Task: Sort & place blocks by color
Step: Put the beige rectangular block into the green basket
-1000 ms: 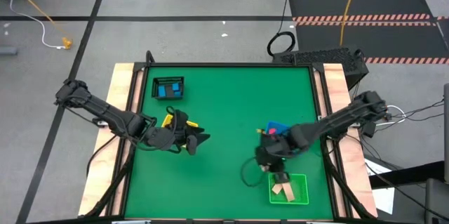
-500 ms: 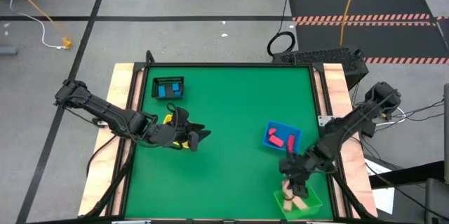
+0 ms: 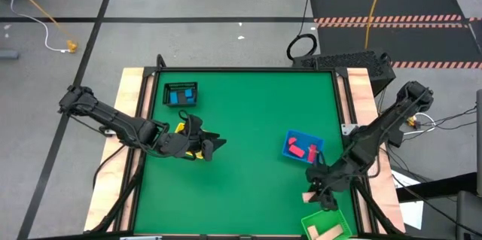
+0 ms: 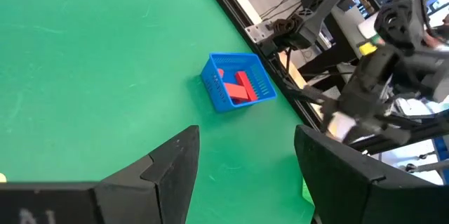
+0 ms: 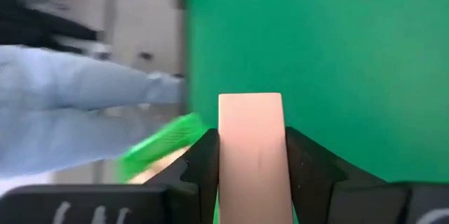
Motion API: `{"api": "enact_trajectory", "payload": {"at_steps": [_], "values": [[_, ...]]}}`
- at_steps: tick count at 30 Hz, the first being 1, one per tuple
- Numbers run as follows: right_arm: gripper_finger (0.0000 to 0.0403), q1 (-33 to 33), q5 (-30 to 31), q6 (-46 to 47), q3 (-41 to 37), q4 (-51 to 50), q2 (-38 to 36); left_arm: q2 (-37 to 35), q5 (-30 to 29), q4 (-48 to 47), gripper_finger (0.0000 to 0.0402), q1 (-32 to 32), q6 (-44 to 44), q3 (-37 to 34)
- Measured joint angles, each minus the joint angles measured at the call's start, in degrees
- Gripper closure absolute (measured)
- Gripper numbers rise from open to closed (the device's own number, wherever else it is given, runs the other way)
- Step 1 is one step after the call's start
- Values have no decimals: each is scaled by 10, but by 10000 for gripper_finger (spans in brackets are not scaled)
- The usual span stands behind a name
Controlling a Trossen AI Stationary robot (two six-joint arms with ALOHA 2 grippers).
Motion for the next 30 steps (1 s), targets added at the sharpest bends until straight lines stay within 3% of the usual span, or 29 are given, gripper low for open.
{"api": "enact_trajectory", "payload": {"at_steps": [5,9,14,30], "values": [[289,31,-67,51,0,-17,-48,0,0,0,167,0,4,0],[289,76,-121,64,0,4,-43,0,0,-1,167,0,5,0],[288,112,-124,59,0,24,-6,0,0,-1,167,0,8,0],[275,114,-124,16,1,69,100,0,4,-1,167,0,15,0]]}}
